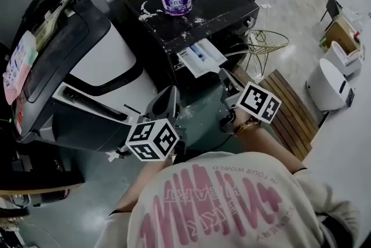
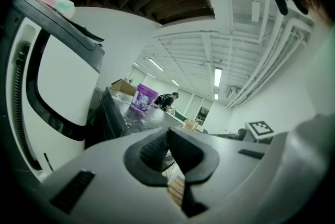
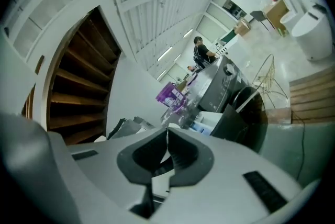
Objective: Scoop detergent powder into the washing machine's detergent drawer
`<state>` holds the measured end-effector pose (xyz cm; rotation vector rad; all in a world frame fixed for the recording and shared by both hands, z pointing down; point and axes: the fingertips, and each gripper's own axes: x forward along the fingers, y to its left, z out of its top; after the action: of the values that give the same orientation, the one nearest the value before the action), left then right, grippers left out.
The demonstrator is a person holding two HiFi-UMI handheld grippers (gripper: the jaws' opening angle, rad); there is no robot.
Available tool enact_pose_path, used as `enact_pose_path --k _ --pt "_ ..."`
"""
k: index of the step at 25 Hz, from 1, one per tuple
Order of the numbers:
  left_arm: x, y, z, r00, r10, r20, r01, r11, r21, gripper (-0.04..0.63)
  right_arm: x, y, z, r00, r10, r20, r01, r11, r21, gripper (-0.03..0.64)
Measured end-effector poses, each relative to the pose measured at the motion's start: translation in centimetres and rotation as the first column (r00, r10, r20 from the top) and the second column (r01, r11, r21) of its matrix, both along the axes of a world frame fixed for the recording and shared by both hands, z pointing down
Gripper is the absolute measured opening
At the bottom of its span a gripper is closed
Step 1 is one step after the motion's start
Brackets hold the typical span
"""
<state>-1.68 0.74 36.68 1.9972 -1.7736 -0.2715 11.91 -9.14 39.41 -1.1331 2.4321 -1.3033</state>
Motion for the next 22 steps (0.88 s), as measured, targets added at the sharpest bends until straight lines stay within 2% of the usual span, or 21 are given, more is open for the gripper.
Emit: enact_pose_path --k 5,8,22 --pt "0.27 0.01 0.28 1.0 -0.011 0.002 0.011 1.0 -0.01 0.003 0.34 0.34 -0.25 0.995 -0.023 -0.1 0.032 0.996 0.083 0.002" --pt "0.57 -0.06 0.41 1.0 -0.001 0.002 0.001 1.0 -0.015 0.002 0.12 0.55 -0.05 0.989 -0.039 -0.141 0.054 0.994 0.1 0.002" --pt "0.14 -0.29 0.85 1.0 0.013 -0.013 -0.014 1.0 -0.024 0.002 -0.47 0.56 0.66 0.979 -0.051 -0.196 0.073 0.992 0.104 0.002"
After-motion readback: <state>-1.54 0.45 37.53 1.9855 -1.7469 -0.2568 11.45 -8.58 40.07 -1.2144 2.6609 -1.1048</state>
